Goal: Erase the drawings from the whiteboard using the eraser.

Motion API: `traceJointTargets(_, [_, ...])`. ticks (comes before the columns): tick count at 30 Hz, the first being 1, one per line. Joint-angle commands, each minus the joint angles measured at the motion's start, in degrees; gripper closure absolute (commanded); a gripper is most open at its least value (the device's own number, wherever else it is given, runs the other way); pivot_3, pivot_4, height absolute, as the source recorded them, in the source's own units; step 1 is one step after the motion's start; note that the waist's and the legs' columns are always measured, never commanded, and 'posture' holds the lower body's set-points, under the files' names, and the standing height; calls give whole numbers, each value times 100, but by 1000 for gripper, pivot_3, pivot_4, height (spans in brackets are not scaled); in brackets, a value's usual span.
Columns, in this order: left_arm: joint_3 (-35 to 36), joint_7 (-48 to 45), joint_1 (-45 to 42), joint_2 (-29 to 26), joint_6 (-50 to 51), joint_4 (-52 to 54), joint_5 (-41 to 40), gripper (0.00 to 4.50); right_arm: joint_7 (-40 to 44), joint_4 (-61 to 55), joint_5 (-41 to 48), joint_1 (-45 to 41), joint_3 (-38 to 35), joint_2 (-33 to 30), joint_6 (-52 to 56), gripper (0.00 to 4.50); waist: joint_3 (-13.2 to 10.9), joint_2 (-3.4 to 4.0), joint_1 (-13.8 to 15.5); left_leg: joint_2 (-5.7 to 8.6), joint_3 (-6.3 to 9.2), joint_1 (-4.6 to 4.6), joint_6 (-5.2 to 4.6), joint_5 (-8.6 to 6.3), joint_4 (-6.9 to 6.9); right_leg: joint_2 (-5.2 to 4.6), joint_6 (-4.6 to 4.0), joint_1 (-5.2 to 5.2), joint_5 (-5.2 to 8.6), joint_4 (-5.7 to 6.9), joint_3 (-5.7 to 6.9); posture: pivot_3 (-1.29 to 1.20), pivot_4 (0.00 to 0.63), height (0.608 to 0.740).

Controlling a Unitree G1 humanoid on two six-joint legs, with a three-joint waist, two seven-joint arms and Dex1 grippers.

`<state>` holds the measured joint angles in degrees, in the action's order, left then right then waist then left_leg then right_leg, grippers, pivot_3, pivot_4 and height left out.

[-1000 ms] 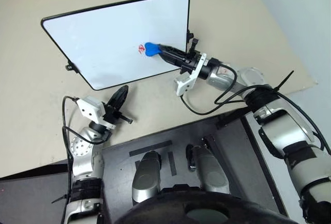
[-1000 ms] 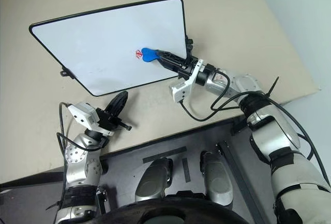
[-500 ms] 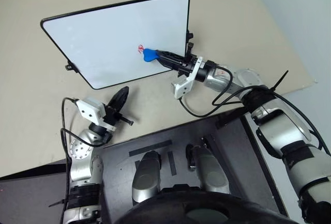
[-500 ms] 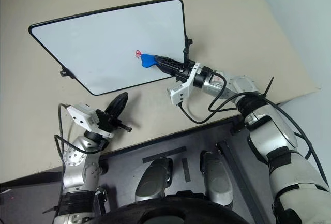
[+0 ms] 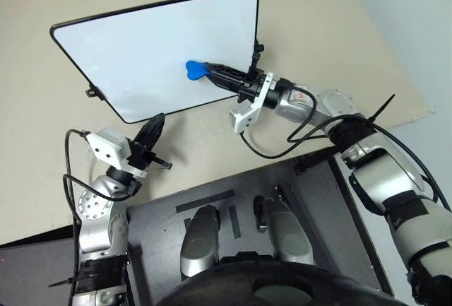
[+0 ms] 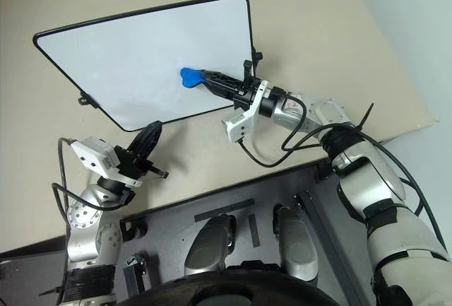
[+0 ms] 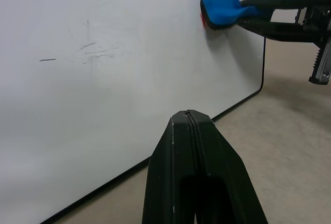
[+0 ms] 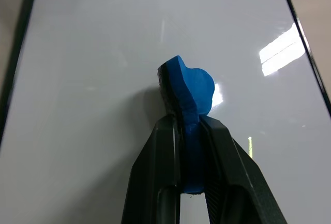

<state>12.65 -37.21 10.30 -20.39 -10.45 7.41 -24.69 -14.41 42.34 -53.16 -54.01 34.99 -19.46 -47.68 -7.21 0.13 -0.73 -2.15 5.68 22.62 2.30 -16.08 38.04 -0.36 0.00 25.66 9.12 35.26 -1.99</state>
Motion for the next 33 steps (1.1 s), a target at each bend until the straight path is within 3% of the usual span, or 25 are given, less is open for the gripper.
traceJointTargets(1, [69, -18, 20, -34, -40, 217, -43, 4500, -28, -13, 126, -185, -106, 102, 140, 4212, 0, 0, 0, 0, 0, 0, 0, 0, 0, 0, -1, 1, -1, 0, 0, 0, 150, 740])
traceJointTargets(14, [-32, -68, -20, 64, -93, 128, -13, 4500, 138, 359, 105, -118, 55, 192, 141, 4212, 0, 0, 12, 0, 1, -1, -1, 1, 3, 0, -11, 4, -20, 3, 1, 0, 150, 740])
traceJointTargets(26, [-98, 62, -101, 47, 210, 441, -10, 4500, -516, -194, 118, -277, -237, 43, 295, 4212, 0, 0, 19, 0, 0, 6, -2, 2, 5, 0, -8, 6, -21, -2, 2, 0, 150, 740])
traceJointTargets(33, [-126, 131, -100, 54, 333, 580, -5, 4500, 156, 187, 248, -71, 112, 161, 39, 4212, 1, -1, 19, 0, 0, 8, -2, 2, 5, 1, -7, 7, -22, -7, 3, 0, 150, 740])
